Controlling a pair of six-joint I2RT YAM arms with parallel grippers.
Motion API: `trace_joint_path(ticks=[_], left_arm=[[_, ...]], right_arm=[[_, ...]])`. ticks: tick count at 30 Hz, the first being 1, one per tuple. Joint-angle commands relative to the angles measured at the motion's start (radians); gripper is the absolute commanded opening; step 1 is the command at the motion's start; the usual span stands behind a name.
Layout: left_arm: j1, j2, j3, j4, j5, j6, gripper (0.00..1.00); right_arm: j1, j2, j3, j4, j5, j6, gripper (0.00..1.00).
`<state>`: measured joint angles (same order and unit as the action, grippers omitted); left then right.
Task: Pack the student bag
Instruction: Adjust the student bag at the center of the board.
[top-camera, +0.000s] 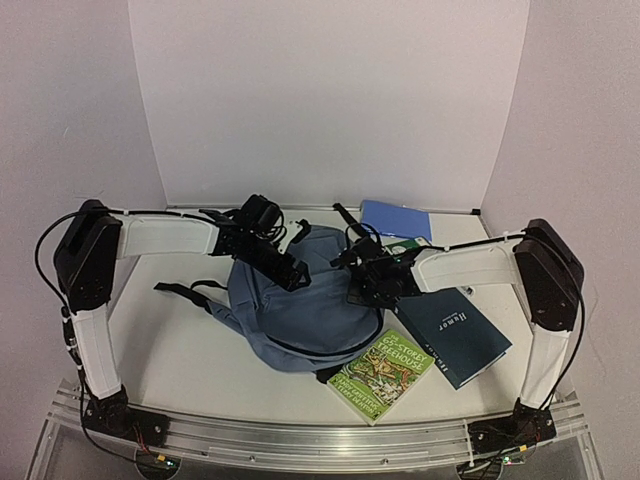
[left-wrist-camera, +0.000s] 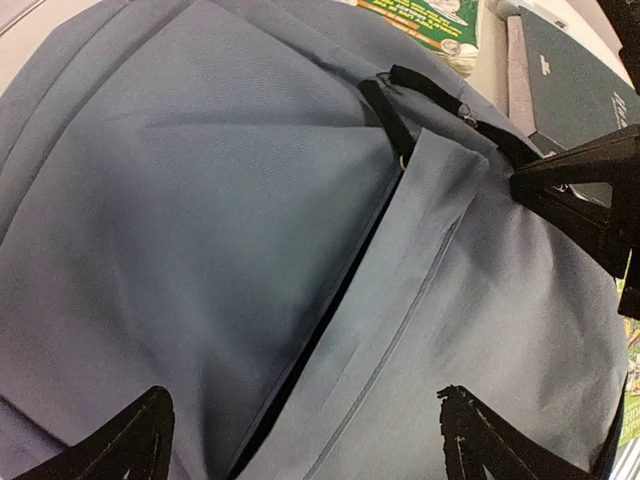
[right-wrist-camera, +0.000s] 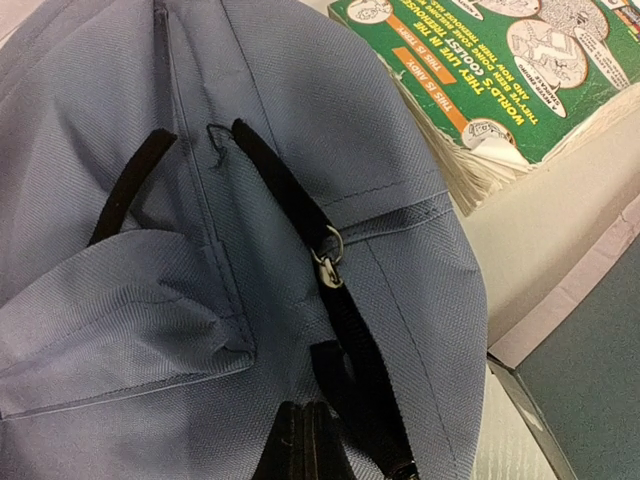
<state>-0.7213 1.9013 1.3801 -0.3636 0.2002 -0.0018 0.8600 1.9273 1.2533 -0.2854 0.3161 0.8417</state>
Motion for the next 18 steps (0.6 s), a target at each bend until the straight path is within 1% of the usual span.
trace_joint_path(ticks=[1,5,6,7,9,14,15,16,18], left_arm=[[-0.006,0.071,0.107,0.066,0.09,0.108,0.92],[-0.025,0.133,0.134,0.066,0.076,0.144,0.91],[-0.033,0.147,0.137,0.067,0.056,0.155,0.91],[-0.039,0.159,0.139,0.066,0.037,0.164,0.87],[-0.046,0.185,0.147,0.06,-0.022,0.164,0.72],[-0.047,0.197,0.125,0.07,-0.155,0.105,0.1],[-0.047,0.191,0.109,0.087,-0.172,0.092,0.03],[-0.046,0.182,0.095,0.103,-0.187,0.082,0.01],[-0.046,0.165,0.074,0.125,-0.249,0.058,0.0]], right_arm=[[0.002,-0.064,-0.017,0.015,-0.013,0.011,0.0],[0.003,-0.074,-0.027,0.023,-0.02,0.012,0.0],[0.003,-0.075,-0.028,0.024,-0.021,0.013,0.0],[0.002,-0.076,-0.028,0.025,-0.022,0.014,0.0],[0.002,-0.082,-0.03,0.026,-0.024,0.018,0.0],[0.001,-0.113,-0.064,0.025,-0.042,0.052,0.0],[0.001,-0.123,-0.075,0.025,-0.053,0.061,0.0],[0.002,-0.134,-0.087,0.025,-0.065,0.067,0.0],[0.002,-0.158,-0.118,0.025,-0.085,0.082,0.0]])
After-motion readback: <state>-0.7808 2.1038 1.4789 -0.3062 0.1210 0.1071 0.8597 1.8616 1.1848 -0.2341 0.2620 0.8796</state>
